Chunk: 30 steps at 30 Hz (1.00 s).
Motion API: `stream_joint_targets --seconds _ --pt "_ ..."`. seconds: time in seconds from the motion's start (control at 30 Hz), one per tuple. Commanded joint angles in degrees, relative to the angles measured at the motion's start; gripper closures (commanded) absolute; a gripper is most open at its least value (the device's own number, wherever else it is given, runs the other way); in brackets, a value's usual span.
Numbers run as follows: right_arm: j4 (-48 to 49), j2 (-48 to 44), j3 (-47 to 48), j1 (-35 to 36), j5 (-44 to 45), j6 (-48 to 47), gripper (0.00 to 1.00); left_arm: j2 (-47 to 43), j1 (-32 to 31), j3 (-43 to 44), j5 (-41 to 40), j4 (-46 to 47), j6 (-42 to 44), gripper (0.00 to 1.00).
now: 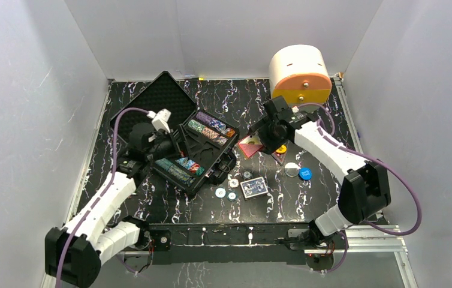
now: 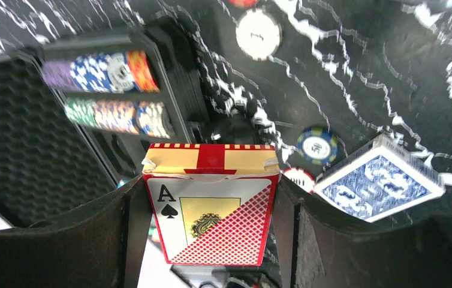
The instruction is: Pack up texas hold em set
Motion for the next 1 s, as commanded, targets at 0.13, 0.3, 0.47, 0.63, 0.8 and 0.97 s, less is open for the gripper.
stream_joint_targets --seconds 0.13,0.3,0.47,0.63,0.8,0.97 --pt "10.6 -7.7 -10.7 2.5 -13.7 7.2 0.48 7.2 -14.5 -2.9 -0.5 18.9 -13.3 0.06" --pt "12.8 -11.5 -14.4 3.2 -16.1 11.2 0.48 13.5 -23.2 -3.7 -7.2 24.6 -15.3 0.07" --pt "14.6 -13.8 -16.5 3.4 -16.5 13.7 0.48 18.2 -28.4 -1.8 -11.4 25.0 -15.1 0.12" --pt "15.3 -14.2 -17.3 3.4 -17.4 14.4 0.48 19.5 -29.2 -2.8 -13.6 28.7 -17.9 0.30" --pt "15.1 -13.8 -17.3 3.3 -17.8 14.3 0.47 17.0 -29.3 -4.9 -17.8 32.1 -18.5 0.41" --pt "14.5 -12.9 -16.6 3.4 -18.3 14.0 0.47 14.9 -29.4 -6.6 -19.7 34.1 -16.9 0.50"
